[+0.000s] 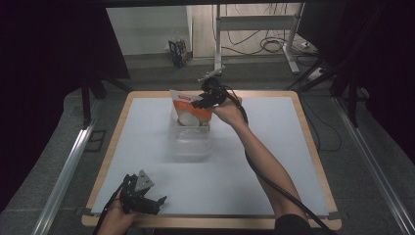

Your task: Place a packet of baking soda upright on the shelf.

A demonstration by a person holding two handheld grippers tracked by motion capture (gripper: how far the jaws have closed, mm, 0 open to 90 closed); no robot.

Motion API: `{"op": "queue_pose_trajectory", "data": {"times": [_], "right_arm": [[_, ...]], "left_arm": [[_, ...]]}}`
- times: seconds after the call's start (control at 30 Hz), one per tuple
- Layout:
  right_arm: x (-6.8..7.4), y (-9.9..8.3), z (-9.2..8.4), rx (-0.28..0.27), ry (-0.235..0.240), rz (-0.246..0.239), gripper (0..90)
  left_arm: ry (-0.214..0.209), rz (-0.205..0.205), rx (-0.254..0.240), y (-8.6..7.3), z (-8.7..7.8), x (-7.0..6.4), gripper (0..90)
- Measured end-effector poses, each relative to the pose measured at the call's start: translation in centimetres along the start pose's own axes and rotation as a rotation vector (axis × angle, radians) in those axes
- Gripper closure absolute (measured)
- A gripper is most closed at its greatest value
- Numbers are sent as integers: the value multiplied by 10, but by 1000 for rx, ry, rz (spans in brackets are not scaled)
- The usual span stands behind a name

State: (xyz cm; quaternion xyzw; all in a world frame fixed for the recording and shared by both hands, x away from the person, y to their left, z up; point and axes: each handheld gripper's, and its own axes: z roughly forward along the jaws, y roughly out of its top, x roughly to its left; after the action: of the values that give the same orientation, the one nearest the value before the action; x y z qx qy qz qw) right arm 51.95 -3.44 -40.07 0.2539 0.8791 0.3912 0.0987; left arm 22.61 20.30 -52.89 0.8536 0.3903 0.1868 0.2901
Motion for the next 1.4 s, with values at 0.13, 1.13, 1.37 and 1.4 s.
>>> {"op": "queue_pose_trajectory", "data": {"times": [0.13, 1.13, 1.37, 1.4], "right_arm": [[2, -2, -3, -5, -1, -6, 401], [8, -11, -30, -33, -5, -56, 145], [4, -20, -35, -45, -18, -37, 89], [3, -21, -35, -46, -17, -37, 85]], "left_arm": [[0, 0, 1, 0, 0, 0, 11], [-1, -2, 1, 0, 0, 0, 12], [1, -1, 2, 0, 0, 0, 12], [1, -1, 2, 0, 0, 0, 12]]}}
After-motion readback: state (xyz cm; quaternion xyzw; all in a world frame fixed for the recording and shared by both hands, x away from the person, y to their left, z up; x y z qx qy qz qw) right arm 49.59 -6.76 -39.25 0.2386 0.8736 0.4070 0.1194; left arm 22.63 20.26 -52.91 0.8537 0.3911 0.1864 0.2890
